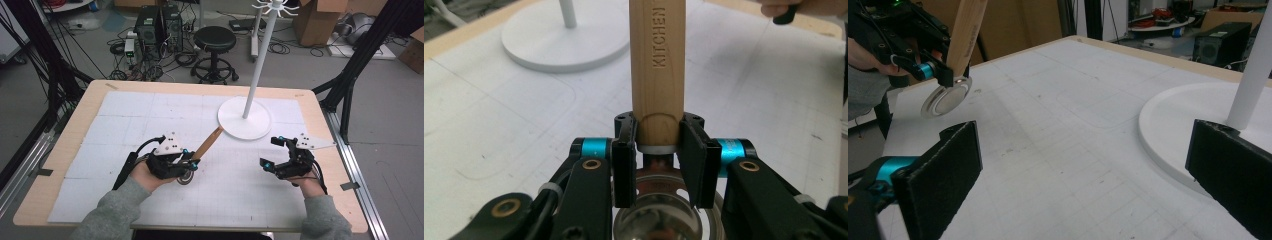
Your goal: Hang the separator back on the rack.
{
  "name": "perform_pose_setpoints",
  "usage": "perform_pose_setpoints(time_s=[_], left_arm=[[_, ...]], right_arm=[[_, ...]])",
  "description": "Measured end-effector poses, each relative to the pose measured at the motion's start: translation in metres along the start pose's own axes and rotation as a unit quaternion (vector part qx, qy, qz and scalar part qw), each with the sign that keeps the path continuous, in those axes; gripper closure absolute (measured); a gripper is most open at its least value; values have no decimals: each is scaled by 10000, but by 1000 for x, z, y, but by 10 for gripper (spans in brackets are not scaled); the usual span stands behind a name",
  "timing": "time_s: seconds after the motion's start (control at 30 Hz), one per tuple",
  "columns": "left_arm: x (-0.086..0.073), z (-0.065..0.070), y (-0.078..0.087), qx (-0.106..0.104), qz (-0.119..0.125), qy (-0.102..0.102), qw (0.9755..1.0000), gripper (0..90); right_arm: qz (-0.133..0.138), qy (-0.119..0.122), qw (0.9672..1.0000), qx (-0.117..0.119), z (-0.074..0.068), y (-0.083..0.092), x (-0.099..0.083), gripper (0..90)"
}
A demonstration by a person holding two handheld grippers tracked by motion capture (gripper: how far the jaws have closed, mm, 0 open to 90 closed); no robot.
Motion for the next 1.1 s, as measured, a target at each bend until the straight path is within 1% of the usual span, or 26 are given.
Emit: perform_pose_setpoints(time_s=[0.07,0.13,0.2,0.27,0.37,0.4,0.47,0.5,0.53,0.57,0.63,0.7,0.73,0.8,0.83,0.9,0.97,1.1], left_arm=[[1,-1,1,-21,186,52,9998,694],[3,-1,2,44,313,61,9995,694],[4,-2,2,59,394,78,9992,694],[5,-2,2,122,483,101,9987,694],[5,-4,2,161,548,154,9982,694],[6,-6,2,236,632,220,9975,694],[7,-8,1,248,666,250,9972,694],[8,-10,1,299,766,339,9960,694],[8,-10,1,299,766,339,9960,694],[10,-13,0,301,866,443,9948,694],[10,-15,-1,300,922,514,9940,694],[11,-16,-1,311,950,538,9935,694],[11,-17,-2,367,1008,537,9928,694],[12,-18,-3,357,1120,468,9920,694],[12,-19,-3,324,1142,473,9918,694],[12,-19,-4,324,1151,478,9917,694],[12,-21,-6,356,1166,503,9913,694],[14,-24,-8,367,1174,539,9909,694]], right_arm=[[15,10,10000,-2,0,0,0,7],[16,32,10000,-5,0,0,0,7],[24,31,10000,-4,0,1,0,7],[28,38,10000,-11,0,1,0,7],[21,37,10000,-4,0,1,0,7],[22,33,10000,-4,0,1,0,7],[20,35,10000,-3,0,1,0,7],[24,41,10000,-9,0,1,1,7],[24,41,10000,-9,0,1,1,7],[27,39,10000,-7,0,1,1,7],[26,38,10000,-5,0,1,1,7],[27,42,10000,-6,0,1,1,7],[30,31,10000,-4,0,1,1,7],[26,21,10000,-2,0,1,1,7],[29,37,10000,-4,0,1,1,7],[29,37,10000,-3,0,0,1,7],[9,9,10000,17,0,0,0,7],[29,35,10000,9,0,1,1,7]])
Point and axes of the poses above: each handheld gripper's, and its own axes: y roughly backward along the jaws, x roughly out of its top, z roughly to its right, the point moved 3 cm from there along -y, roughly forward along the jaws, and after that the axes turned 9 degrees about x, right-handed, at the moved point
